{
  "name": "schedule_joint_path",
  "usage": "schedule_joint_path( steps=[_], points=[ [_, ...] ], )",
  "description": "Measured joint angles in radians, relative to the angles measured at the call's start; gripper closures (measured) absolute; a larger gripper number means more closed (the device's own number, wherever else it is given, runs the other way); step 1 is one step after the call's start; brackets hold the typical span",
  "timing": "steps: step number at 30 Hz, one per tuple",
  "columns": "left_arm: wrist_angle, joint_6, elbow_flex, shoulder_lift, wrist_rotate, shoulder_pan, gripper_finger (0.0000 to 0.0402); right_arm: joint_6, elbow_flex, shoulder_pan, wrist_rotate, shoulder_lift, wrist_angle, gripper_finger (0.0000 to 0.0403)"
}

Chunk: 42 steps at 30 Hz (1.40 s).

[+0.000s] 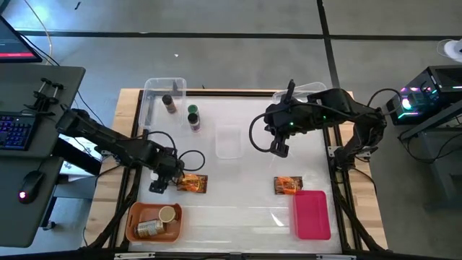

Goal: Sort spices by type
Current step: Put the bottom green seasoning bottle into the small transparent bin

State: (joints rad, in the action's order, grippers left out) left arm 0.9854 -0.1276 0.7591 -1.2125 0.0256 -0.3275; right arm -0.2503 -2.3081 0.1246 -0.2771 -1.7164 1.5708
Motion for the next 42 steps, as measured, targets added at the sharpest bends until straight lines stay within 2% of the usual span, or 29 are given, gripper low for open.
schedule_joint_path(
  steps=[8,21,26,31,34,39,42],
  points=[
    [-0.031,0.018,-0.001,0.0,-0.004,0.001,0.0058,-0.012,0.0,0.0,-0.003,0.0,-0.004,0.0403],
    [-0.059,0.007,-0.029,-0.007,0.035,0.001,0.0157,-0.021,0.0,0.0,-0.005,0.0,-0.017,0.0403],
    [-0.066,0.002,-0.025,-0.006,0.041,0.001,0.0228,-0.018,0.0,0.0,-0.007,0.0,-0.02,0.0403],
    [-0.06,0.0,-0.014,-0.001,0.058,0.001,0.0234,-0.011,0.0,0.0,-0.007,0.0,-0.02,0.0403],
    [-0.039,0.064,0.043,0.025,0.026,0.009,0.0234,-0.008,0.0,0.0,-0.007,0.0,-0.02,0.0403],
    [0.077,0.223,0.205,0.077,-0.105,0.052,0.0234,0.005,0.0,0.0,-0.008,-0.001,-0.036,0.0403],
    [0.11,0.387,0.327,0.106,-0.177,0.068,0.0234,0.007,0.0,0.0,-0.008,-0.001,-0.051,0.0403]
  ],
)
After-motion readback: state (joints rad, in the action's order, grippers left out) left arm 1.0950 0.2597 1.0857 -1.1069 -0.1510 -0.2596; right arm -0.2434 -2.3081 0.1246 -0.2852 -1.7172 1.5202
